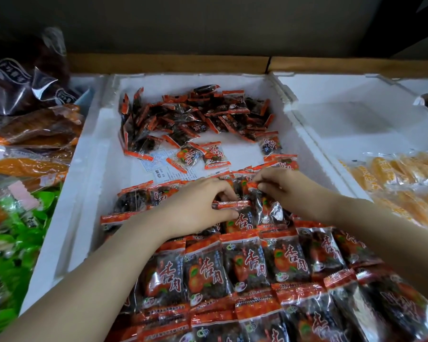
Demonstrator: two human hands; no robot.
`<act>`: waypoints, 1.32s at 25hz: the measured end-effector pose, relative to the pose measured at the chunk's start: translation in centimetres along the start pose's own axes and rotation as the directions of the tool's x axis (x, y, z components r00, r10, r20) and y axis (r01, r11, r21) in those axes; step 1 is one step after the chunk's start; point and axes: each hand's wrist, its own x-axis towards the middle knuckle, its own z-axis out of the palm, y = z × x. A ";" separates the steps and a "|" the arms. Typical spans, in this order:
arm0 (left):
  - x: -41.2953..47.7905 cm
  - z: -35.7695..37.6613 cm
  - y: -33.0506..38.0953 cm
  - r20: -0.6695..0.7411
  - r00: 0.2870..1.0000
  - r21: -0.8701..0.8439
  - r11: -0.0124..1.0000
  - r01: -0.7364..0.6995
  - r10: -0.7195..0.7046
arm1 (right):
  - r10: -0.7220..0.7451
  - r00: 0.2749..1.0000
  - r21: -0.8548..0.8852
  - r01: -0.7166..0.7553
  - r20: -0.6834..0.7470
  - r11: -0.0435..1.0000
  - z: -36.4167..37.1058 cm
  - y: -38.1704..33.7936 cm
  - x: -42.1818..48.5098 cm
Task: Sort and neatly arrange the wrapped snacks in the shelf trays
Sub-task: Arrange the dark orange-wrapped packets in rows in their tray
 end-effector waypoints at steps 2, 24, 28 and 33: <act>0.1 0.1 -0.1 -0.013 1.000 -0.008 1.000 -0.011 0.011 | -0.018 0.999 -0.046 0.019 0.028 0.999 0.4 0.0 -0.4; 7.9 -2.7 -9.0 -0.280 0.869 -0.018 0.907 0.420 -0.408 | 0.163 0.984 -0.100 -0.155 0.075 0.983 3.5 2.2 15.3; 7.3 -2.6 -8.0 -0.225 0.878 -0.147 0.905 0.399 -0.423 | 0.217 0.974 -0.155 -0.205 0.064 0.966 2.4 1.7 14.7; 6.5 -3.2 -6.7 -0.424 0.857 -0.244 0.948 0.203 -0.293 | 0.094 0.973 -0.067 -0.110 -0.210 0.992 0.3 -0.2 11.4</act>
